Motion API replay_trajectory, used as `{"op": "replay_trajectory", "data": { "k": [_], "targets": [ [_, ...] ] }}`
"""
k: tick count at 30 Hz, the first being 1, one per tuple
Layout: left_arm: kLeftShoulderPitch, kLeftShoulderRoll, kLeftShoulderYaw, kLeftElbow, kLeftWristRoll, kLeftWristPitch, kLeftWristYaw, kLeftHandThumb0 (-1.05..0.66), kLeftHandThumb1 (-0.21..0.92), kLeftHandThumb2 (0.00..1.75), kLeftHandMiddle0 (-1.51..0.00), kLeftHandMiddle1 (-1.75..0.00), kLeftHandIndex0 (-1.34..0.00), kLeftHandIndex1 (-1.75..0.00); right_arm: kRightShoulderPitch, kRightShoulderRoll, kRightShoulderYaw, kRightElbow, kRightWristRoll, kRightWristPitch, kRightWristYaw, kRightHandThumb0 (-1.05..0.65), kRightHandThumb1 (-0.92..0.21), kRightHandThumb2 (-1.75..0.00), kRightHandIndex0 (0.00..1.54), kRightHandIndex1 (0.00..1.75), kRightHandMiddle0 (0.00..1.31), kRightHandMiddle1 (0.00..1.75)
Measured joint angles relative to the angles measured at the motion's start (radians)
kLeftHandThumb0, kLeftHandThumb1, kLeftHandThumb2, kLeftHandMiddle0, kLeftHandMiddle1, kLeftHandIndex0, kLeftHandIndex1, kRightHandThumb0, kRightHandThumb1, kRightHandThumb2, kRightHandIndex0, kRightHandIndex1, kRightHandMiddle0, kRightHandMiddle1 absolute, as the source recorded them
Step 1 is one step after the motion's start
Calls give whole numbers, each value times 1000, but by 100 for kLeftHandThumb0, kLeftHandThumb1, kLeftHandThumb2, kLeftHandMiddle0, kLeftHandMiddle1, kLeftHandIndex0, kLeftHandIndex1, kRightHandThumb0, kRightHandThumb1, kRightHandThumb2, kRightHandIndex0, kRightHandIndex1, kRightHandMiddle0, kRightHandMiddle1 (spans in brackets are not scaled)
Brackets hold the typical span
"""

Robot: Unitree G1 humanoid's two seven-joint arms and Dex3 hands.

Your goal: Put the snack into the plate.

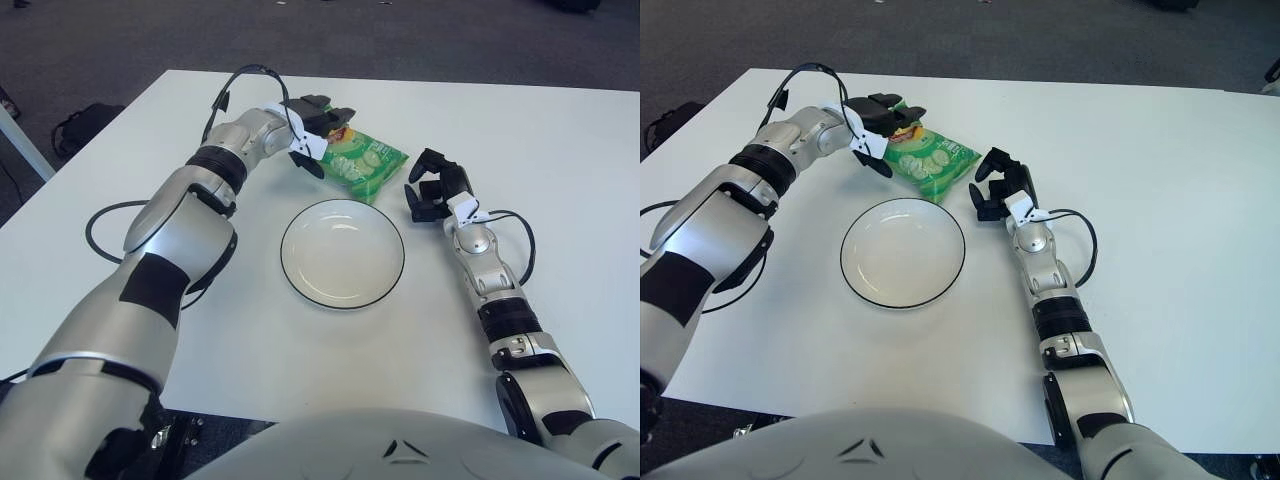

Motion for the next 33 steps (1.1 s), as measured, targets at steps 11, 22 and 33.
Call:
{"op": "replay_trajectory", "data": {
  "k": [11,22,33],
  "targets": [
    [-16,10,-34,-26,10,36,-225,-90,62,48,0,0,0,-19,13,0,2,-36,-25,35,-2,-54,-18,-149,130,175,73,175],
    [-49,47,-64,-84,26,72,-403,-89,48,64,0,0,0,-32,20,0,1,-54,-25,50,9,-53,-19,-147,131,175,72,175],
    [-45,99,-75,-112,34,79,-442,-93,50,64,0,0,0,-23,21,-2,-5,-57,-21,51,28,-53,-21,-145,130,175,70,175]
  ]
}}
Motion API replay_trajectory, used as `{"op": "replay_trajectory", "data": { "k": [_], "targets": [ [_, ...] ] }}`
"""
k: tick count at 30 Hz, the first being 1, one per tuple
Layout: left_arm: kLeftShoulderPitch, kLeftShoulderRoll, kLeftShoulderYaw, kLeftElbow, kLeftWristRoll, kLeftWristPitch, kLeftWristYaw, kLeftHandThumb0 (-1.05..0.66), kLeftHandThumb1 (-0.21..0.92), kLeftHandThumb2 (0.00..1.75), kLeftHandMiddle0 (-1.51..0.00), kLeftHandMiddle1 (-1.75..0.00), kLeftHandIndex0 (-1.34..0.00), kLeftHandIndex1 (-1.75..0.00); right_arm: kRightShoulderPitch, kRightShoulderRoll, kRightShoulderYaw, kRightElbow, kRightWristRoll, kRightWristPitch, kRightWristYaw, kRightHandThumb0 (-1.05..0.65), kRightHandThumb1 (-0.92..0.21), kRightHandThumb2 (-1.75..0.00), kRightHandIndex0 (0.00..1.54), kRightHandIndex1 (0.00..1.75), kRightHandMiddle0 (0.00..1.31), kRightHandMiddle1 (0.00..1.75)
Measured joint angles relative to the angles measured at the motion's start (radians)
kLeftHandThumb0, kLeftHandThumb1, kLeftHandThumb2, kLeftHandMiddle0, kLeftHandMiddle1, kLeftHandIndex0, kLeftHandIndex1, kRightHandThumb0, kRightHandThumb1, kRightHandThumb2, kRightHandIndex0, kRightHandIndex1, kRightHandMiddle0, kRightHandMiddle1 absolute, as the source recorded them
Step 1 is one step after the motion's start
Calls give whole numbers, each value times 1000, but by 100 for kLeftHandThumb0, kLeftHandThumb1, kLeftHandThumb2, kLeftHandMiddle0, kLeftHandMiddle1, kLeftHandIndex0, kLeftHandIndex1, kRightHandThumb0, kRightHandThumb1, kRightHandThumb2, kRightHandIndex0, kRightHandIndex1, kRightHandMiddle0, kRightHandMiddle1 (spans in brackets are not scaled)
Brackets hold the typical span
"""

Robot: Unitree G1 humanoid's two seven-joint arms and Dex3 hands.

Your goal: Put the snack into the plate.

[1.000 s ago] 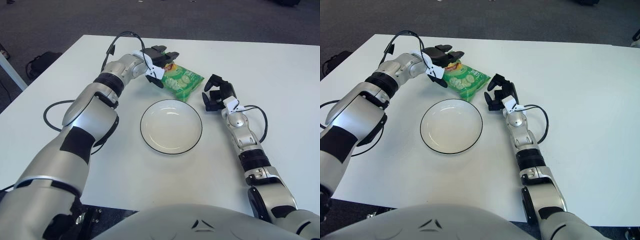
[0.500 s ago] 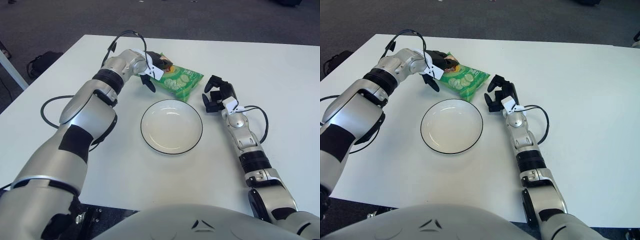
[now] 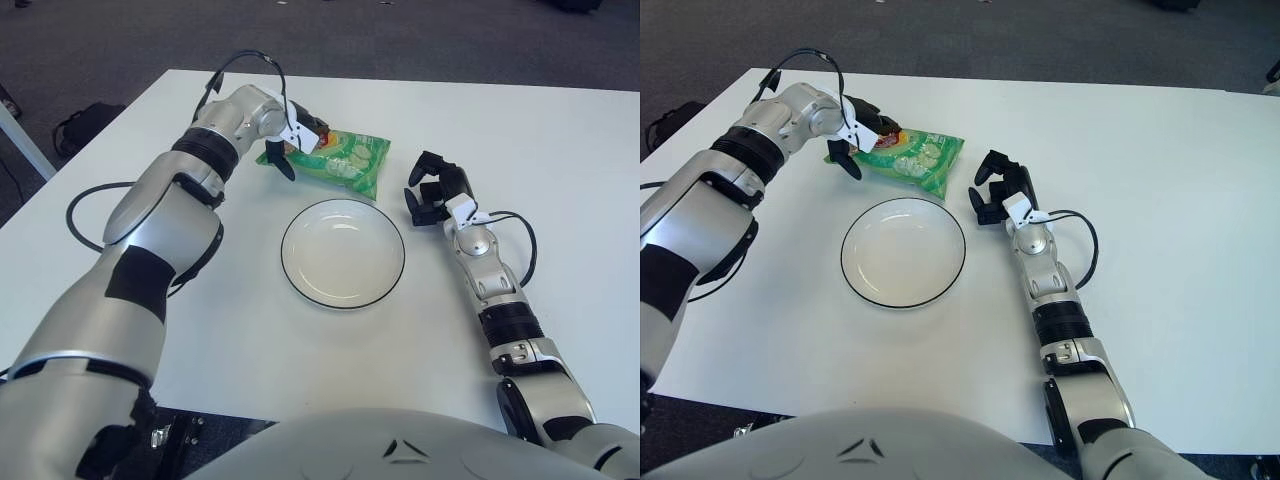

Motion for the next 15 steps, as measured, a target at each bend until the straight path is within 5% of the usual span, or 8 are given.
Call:
{"op": "replay_trajectory", "data": {
  "k": [15],
  "targets": [
    [17,16,-13,8,11,-30,47,-90,52,63,0,0,0,-25,0,-7,-14,2,6,0,26,-51,-25,-139,132,175,67,175]
  ]
}}
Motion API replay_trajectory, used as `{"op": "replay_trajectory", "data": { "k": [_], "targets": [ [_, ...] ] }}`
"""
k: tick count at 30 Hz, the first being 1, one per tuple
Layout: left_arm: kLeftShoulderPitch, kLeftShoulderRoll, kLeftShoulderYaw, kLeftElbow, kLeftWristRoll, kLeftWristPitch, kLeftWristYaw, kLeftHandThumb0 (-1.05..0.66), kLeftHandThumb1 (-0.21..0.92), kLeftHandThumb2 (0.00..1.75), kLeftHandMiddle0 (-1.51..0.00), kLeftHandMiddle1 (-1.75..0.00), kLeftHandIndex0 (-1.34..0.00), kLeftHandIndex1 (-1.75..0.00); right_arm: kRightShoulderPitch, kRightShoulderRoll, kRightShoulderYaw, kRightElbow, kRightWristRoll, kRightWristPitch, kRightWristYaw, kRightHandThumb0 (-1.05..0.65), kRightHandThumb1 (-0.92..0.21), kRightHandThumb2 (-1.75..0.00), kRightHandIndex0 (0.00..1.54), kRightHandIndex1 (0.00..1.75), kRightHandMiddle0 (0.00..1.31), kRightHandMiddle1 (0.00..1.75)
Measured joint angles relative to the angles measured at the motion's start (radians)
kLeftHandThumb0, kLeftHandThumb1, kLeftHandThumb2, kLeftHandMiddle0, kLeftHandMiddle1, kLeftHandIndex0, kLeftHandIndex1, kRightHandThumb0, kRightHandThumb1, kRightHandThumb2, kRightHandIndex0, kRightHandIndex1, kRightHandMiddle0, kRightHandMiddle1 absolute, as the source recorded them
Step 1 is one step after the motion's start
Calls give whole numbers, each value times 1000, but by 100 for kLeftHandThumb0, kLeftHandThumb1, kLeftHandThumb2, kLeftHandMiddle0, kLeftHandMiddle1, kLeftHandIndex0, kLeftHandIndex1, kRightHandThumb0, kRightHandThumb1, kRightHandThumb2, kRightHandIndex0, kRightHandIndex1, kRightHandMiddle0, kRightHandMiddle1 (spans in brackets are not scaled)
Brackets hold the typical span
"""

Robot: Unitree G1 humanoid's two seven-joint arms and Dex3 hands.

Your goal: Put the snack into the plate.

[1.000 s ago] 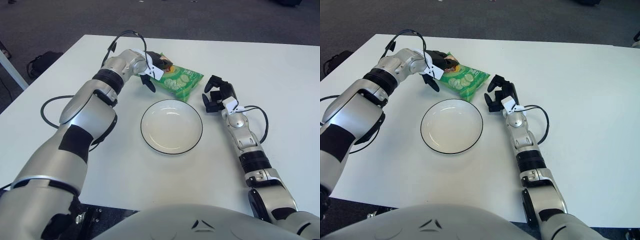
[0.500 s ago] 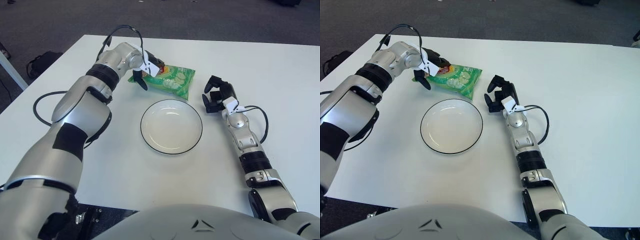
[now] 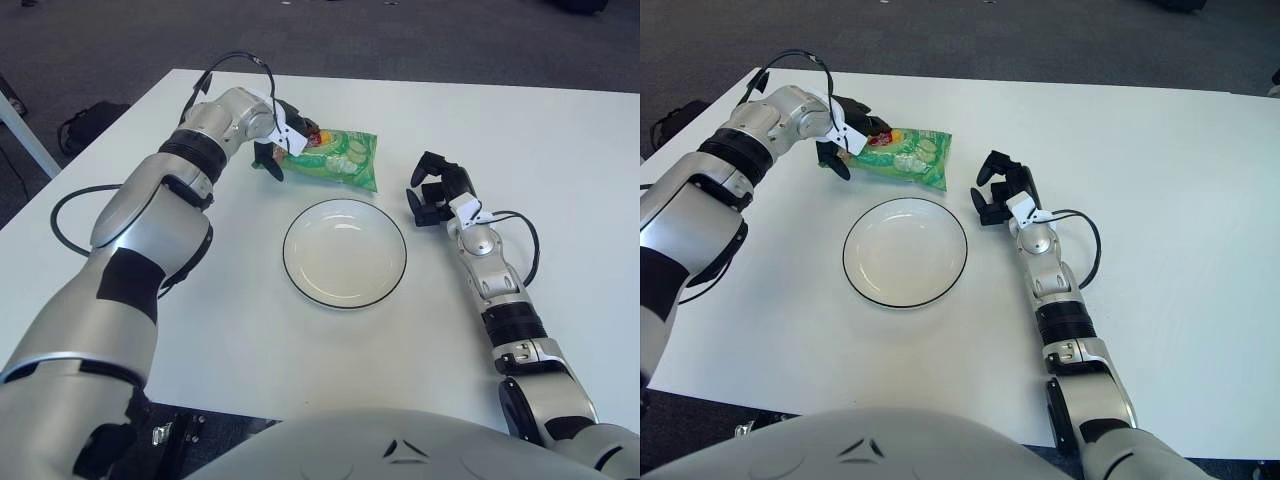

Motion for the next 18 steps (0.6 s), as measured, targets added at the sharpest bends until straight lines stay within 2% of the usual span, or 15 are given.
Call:
{"op": "replay_trajectory", "data": {
  "k": [12,18],
  "targets": [
    [16,-1,-1,24,-1,4,0,-103,63,56,-1,0,0,-23,0,6,-3,0,7,0,0,-51,-26,-139,133,175,67,175],
    [63,63,-2,-31,-1,-49,4,-105,65,52,-5,-3,0,-19,1,8,-4,0,17,0,0,-51,-25,-140,134,175,67,175]
  ]
}}
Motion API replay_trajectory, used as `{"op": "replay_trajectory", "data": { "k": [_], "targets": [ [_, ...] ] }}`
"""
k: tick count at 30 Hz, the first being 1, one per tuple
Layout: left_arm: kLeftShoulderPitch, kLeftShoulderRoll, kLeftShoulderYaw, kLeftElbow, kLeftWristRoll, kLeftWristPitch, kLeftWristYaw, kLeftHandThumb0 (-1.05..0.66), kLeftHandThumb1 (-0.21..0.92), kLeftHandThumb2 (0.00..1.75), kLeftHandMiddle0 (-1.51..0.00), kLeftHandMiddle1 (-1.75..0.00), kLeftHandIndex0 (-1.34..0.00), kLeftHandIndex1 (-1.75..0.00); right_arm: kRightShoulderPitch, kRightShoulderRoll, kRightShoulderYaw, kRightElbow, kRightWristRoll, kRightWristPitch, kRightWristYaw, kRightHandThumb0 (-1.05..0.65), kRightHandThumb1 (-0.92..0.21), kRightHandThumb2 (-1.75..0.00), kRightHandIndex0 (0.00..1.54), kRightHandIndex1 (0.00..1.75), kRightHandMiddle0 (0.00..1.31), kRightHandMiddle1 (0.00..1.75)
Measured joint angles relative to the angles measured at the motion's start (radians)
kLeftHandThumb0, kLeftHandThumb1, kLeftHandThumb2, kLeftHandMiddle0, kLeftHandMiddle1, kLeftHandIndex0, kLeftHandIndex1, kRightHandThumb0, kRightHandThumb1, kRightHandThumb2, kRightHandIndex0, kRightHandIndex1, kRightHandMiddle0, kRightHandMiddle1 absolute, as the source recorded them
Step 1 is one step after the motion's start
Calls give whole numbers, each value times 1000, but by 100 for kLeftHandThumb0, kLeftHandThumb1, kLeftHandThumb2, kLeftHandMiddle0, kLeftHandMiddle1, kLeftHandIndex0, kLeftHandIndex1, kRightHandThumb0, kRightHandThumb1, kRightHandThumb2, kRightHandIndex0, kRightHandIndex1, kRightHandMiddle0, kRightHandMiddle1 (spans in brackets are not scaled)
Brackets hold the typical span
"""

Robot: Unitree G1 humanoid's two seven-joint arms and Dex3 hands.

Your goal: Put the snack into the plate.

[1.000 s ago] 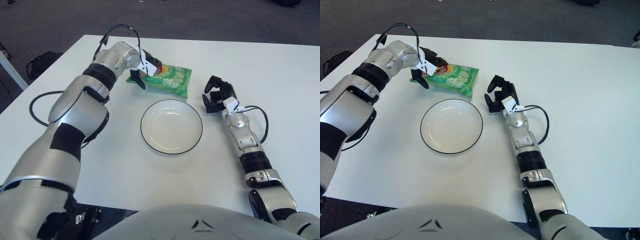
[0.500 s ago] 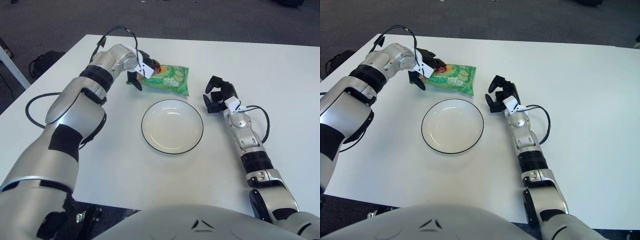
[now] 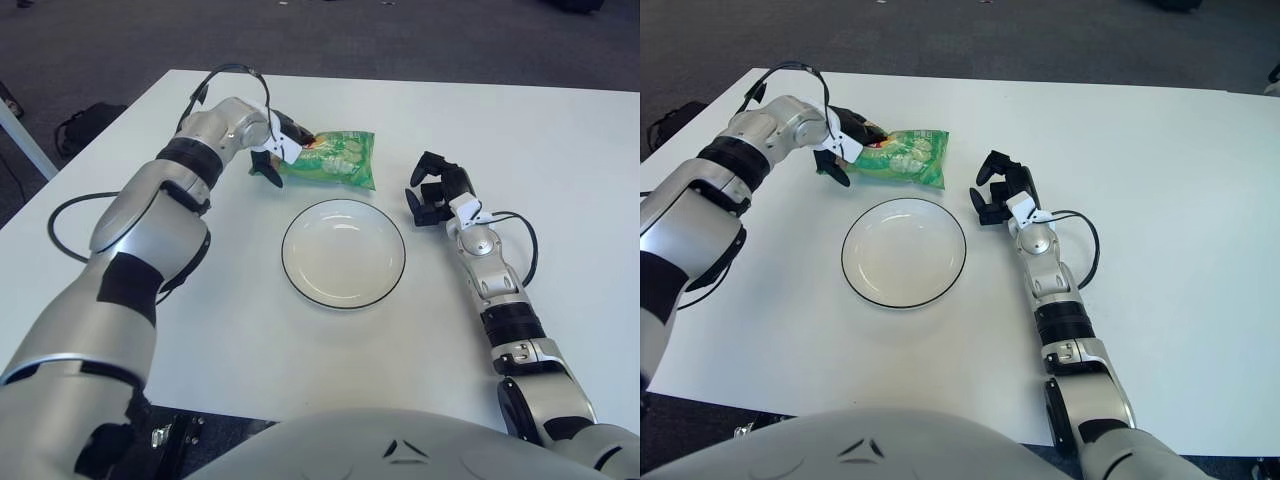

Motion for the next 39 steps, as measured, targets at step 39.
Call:
{"op": "replay_trajectory", "data": {
  "k": [39],
  "targets": [
    [230,370,42,-260,79,-112,182,-83,44,78,0,0,0,-10,4,-8,-6,2,10,1,1,-50,-27,-138,133,175,66,175]
  ]
}}
